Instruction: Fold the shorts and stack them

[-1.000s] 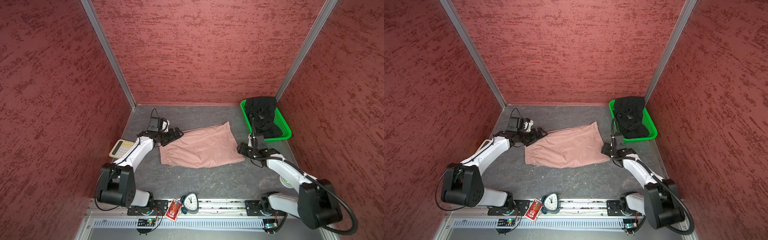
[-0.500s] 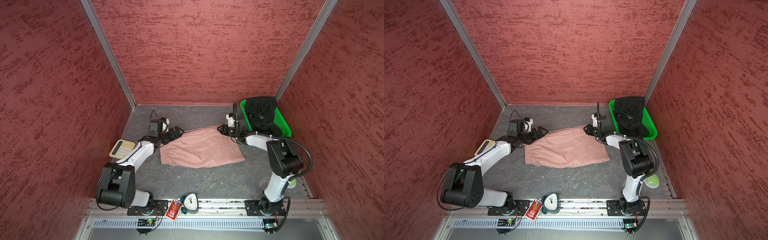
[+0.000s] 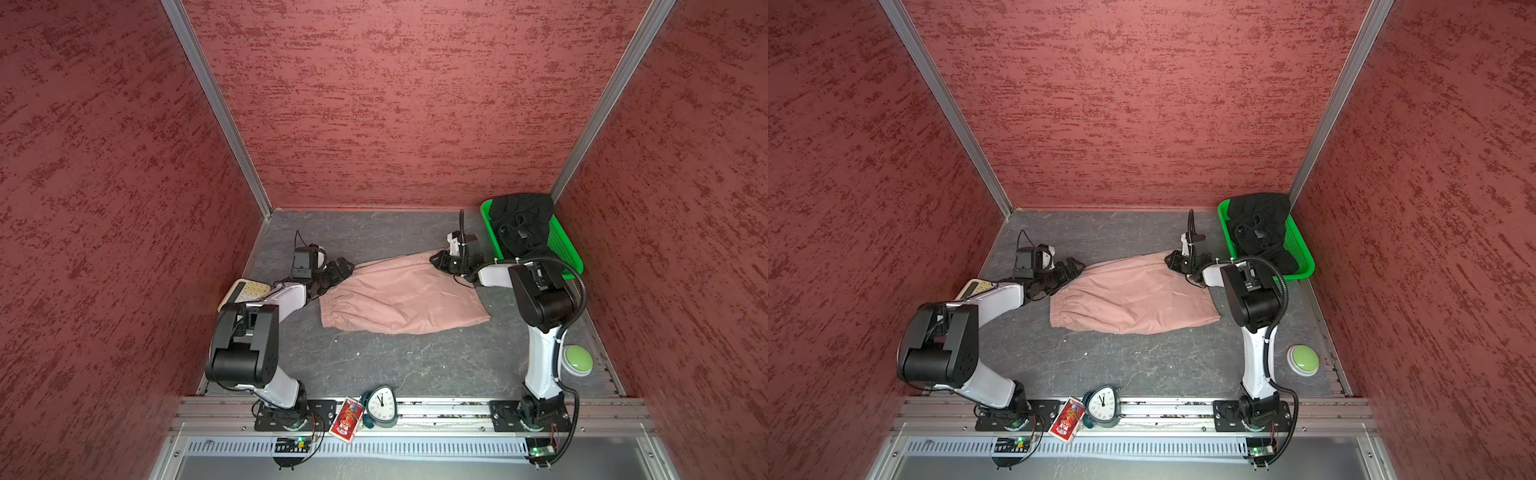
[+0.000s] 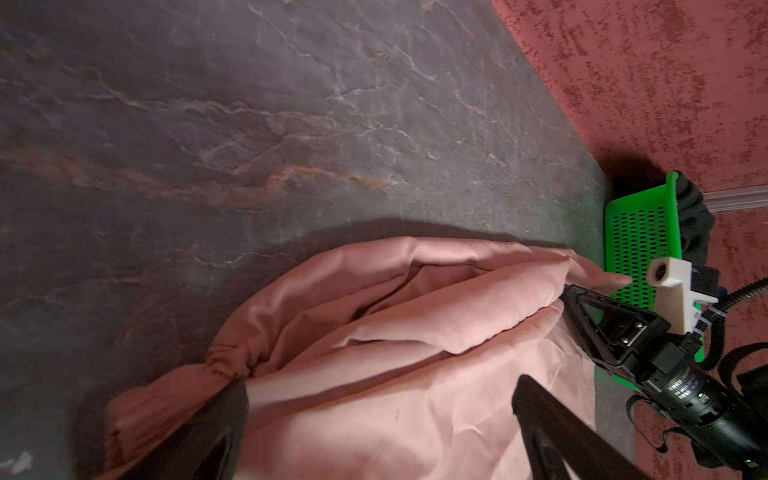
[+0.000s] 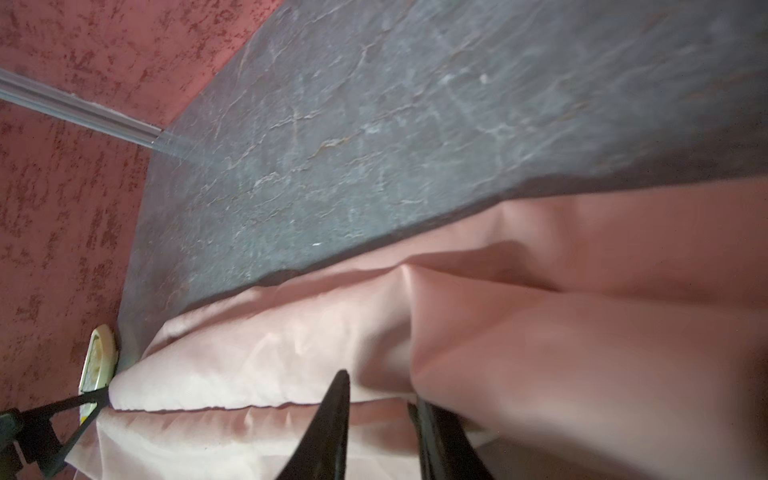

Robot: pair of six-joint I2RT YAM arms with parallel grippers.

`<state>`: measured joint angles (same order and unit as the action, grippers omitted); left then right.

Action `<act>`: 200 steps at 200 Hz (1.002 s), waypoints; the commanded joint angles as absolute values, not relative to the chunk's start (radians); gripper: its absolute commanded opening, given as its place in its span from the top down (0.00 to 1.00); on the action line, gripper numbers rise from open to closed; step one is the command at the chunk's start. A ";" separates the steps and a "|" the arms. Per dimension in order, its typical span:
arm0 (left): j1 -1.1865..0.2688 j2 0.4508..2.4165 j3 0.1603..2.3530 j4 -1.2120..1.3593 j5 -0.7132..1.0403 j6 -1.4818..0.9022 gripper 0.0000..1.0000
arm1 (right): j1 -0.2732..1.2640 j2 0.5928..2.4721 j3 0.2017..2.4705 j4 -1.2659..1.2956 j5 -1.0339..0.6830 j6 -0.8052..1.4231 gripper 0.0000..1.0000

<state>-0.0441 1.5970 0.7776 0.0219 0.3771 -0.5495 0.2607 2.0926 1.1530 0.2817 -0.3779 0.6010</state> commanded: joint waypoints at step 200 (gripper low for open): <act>-0.382 1.315 0.674 -0.094 0.280 -0.600 0.01 | 0.301 1.539 0.680 0.134 -0.388 0.486 0.26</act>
